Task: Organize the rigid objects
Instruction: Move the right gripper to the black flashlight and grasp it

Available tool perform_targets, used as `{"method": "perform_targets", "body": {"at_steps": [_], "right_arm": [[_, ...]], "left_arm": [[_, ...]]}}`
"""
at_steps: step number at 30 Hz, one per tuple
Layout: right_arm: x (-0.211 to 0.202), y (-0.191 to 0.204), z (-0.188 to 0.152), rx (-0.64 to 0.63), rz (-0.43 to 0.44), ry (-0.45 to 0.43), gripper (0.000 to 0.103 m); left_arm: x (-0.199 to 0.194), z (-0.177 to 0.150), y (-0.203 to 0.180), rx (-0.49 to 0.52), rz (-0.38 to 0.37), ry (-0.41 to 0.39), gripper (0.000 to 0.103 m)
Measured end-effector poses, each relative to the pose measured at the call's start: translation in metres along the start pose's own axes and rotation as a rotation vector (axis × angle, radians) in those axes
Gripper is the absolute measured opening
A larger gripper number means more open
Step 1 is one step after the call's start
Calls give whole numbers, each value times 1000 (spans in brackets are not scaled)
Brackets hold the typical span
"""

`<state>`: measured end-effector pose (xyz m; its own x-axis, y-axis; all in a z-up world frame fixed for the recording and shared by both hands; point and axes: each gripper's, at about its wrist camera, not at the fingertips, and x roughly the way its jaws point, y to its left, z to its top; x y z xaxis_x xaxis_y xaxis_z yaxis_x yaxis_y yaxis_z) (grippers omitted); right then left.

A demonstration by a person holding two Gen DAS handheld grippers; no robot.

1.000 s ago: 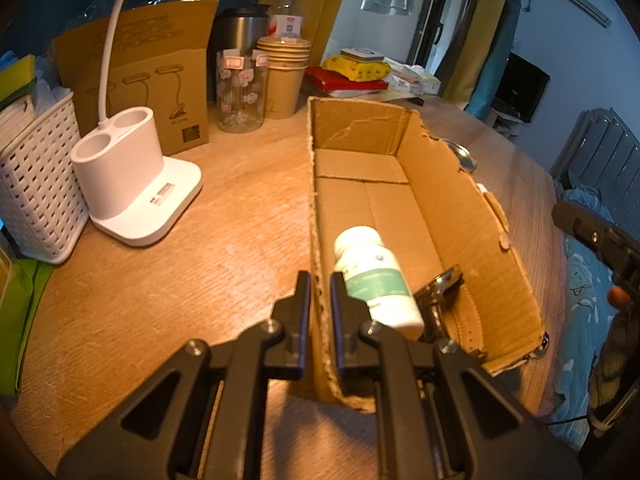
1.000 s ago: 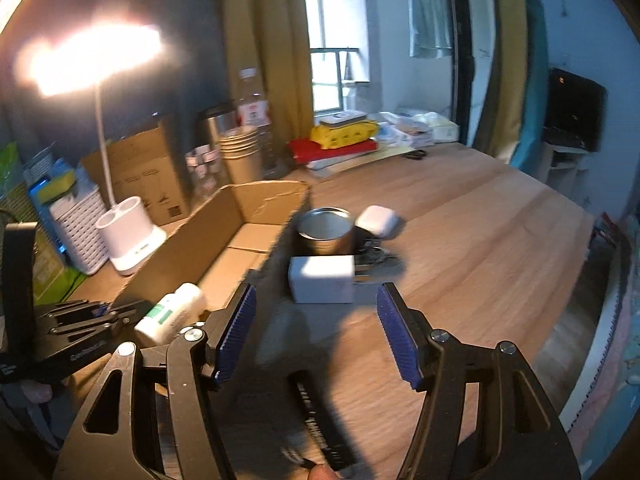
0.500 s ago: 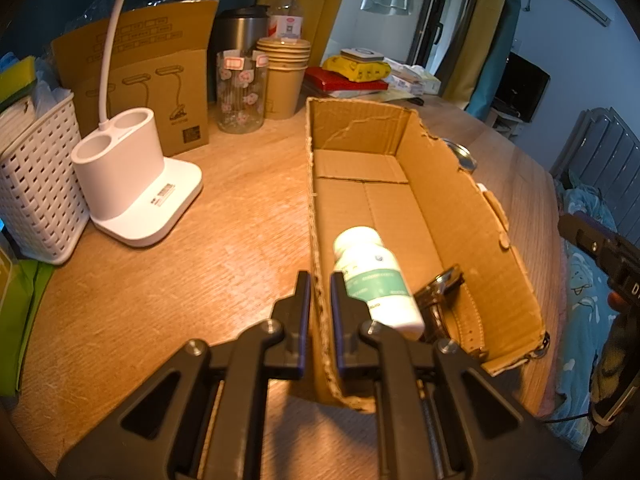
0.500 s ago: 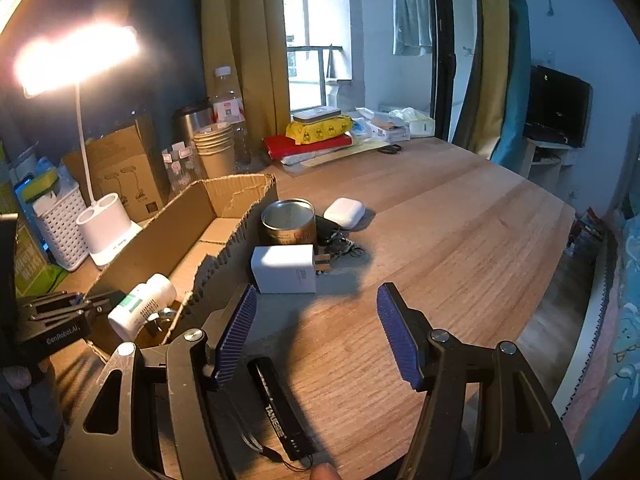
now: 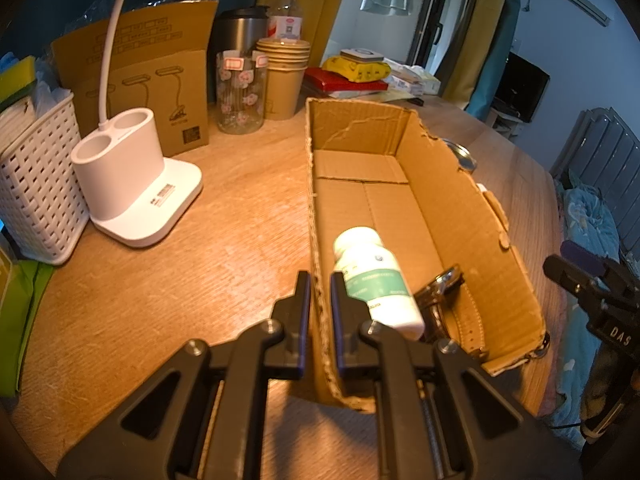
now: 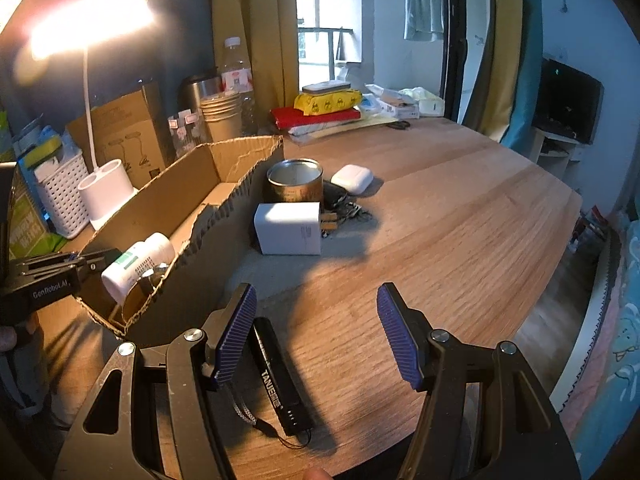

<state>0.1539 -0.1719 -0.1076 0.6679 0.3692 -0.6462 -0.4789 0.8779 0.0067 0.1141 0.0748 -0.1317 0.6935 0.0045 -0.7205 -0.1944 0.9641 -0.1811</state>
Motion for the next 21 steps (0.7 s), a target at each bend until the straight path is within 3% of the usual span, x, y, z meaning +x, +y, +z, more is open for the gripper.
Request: {"method": "perform_targets", "body": {"at_steps": [21], "right_arm": [[26, 14, -20, -50, 72, 89, 66]], "left_arm": [[0, 0, 0, 0, 1, -1, 10]]}}
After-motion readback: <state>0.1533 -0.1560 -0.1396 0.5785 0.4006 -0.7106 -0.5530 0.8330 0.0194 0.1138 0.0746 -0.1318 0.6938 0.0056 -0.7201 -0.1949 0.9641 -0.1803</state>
